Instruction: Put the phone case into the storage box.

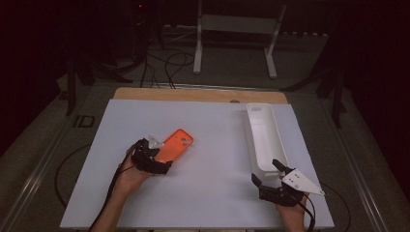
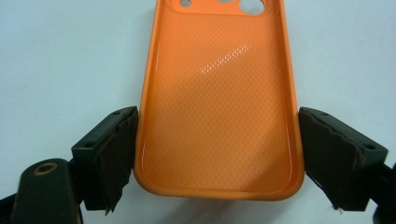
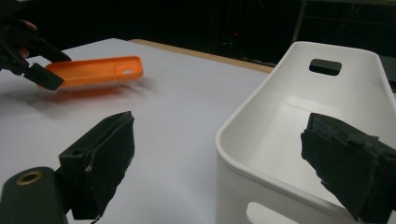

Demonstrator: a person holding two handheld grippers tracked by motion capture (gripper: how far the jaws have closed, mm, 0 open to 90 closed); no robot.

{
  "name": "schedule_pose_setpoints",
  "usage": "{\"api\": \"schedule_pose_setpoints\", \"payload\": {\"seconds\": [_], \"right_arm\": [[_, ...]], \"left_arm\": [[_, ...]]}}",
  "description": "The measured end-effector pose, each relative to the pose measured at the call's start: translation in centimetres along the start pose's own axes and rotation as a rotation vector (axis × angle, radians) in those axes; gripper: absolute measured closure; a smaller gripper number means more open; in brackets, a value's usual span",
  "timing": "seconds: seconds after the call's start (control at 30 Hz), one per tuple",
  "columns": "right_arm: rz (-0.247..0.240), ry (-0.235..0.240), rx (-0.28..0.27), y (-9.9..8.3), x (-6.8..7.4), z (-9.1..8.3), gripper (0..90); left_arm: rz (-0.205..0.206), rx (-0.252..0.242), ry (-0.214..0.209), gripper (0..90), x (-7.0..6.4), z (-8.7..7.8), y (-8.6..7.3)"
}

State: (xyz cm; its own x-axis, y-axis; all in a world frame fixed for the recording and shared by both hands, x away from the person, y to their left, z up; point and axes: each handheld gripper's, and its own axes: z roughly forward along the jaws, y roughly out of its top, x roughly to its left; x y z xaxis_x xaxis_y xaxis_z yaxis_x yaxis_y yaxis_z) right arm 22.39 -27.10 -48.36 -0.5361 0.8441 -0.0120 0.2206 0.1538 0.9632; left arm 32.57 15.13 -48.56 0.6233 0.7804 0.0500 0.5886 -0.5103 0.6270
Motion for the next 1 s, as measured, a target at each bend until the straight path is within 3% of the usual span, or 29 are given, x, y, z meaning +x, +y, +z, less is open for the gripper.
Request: {"api": "schedule_pose_setpoints", "payload": {"seconds": [0.37, 0.53, 1.0], "right_arm": [[0.000, 0.004, -0.006, 0.1, 0.1, 0.0, 9.4], [-0.002, 0.005, -0.008, 0.2, 0.1, 0.1, 9.4], [0.021, 0.015, -0.024, 0.4, 0.0, 0.0, 9.4]], "left_arm": [[-0.001, -0.078, 0.020, 16.7, -0.7, -1.4, 0.9], [0.018, -0.126, 0.037, 16.8, -1.4, -2.2, 1.6], [0.056, -0.166, 0.046, 16.7, -2.5, -3.3, 2.9]]}}
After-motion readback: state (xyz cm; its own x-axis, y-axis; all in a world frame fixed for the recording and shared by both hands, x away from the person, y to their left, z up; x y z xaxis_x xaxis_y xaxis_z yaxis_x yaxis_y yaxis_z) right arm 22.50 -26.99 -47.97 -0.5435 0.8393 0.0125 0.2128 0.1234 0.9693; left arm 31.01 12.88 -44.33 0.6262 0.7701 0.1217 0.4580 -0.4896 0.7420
